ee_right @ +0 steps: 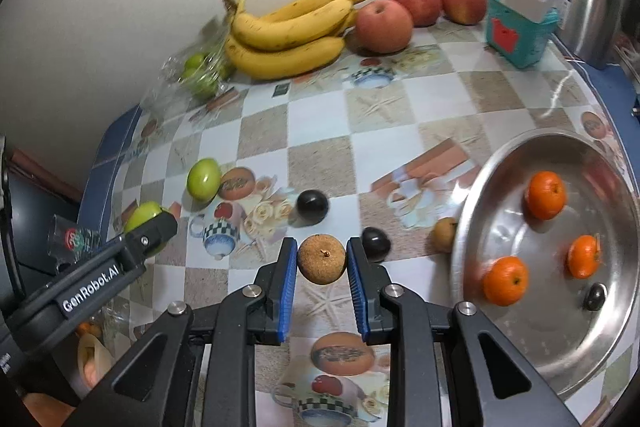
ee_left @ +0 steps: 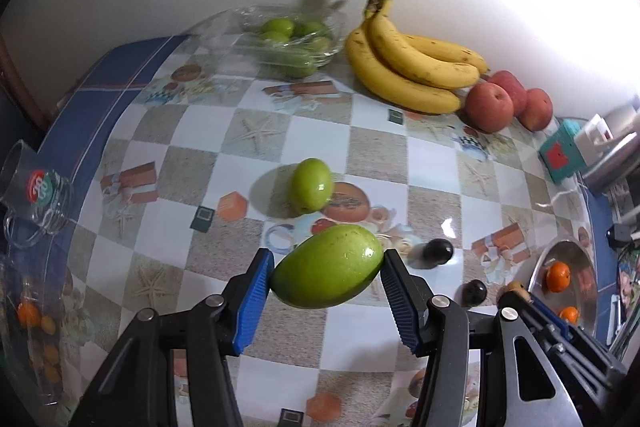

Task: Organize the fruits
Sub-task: 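Carry both fruits over the steel bowl and open the right tool to drop the pear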

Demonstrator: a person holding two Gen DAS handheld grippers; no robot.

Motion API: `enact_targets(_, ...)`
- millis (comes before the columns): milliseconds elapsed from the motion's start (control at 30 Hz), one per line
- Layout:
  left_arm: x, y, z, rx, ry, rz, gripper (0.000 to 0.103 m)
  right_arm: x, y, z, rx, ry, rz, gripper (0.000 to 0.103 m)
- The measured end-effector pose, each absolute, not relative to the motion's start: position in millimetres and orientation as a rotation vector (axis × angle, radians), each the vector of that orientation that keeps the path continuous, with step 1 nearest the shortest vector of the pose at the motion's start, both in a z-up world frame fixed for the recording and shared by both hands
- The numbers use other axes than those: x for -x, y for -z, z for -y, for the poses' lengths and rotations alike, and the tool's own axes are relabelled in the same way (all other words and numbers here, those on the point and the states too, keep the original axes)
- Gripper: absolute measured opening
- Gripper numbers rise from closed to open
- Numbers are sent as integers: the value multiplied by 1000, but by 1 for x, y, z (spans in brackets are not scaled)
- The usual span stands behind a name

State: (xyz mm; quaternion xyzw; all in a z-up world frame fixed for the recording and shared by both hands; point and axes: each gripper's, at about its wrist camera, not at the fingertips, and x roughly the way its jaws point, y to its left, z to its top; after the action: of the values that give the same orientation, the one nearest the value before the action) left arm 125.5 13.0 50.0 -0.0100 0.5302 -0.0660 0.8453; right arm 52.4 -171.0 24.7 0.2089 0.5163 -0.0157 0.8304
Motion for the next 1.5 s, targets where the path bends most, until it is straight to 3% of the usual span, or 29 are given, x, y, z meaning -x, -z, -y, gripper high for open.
enact_targets(1500,-27,-39,196,-282,558,-1144,59,38,-21,371,-718,478,-998,26)
